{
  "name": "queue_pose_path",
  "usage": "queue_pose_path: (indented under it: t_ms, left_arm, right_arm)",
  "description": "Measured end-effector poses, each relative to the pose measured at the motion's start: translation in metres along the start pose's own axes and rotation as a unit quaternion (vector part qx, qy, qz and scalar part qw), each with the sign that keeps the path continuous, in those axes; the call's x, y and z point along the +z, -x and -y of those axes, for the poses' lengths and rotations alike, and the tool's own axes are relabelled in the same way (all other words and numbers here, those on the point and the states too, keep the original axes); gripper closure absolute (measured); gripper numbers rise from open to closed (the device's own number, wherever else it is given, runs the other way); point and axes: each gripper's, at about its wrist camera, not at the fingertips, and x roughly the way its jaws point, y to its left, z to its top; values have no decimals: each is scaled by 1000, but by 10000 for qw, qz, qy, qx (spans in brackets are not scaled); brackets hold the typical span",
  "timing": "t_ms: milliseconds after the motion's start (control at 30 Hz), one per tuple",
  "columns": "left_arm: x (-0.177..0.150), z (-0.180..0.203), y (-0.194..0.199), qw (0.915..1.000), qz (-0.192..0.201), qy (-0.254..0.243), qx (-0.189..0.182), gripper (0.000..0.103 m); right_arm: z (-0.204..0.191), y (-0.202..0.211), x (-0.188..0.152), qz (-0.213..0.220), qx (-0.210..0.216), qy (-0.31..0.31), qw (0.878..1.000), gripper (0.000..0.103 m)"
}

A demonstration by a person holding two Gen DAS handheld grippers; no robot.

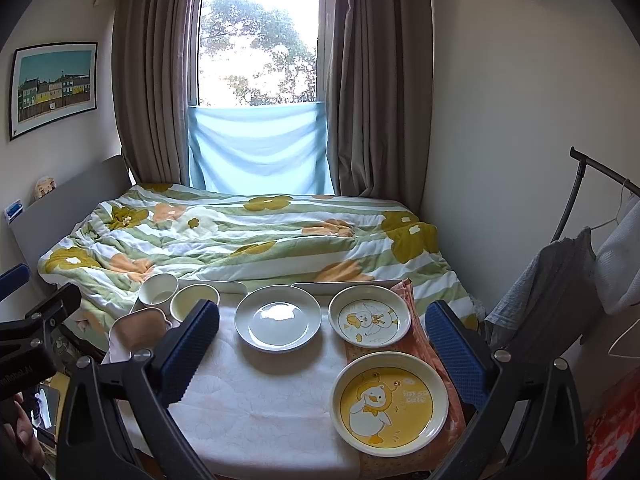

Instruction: Organize plates and bowls

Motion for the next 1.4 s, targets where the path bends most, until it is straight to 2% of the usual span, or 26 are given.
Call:
queue_pose_path:
  t_ms: [1167, 1400]
  left_arm:
    - [2, -6, -4, 10000, -6, 31, -81, 0]
    - [4, -6, -11, 9997, -146, -91, -150, 0]
  right_arm:
    - [0, -2, -1, -38, -40, 34, 10000, 0]
    - [-4, -3, -1, -125, -53, -63, 9999, 0]
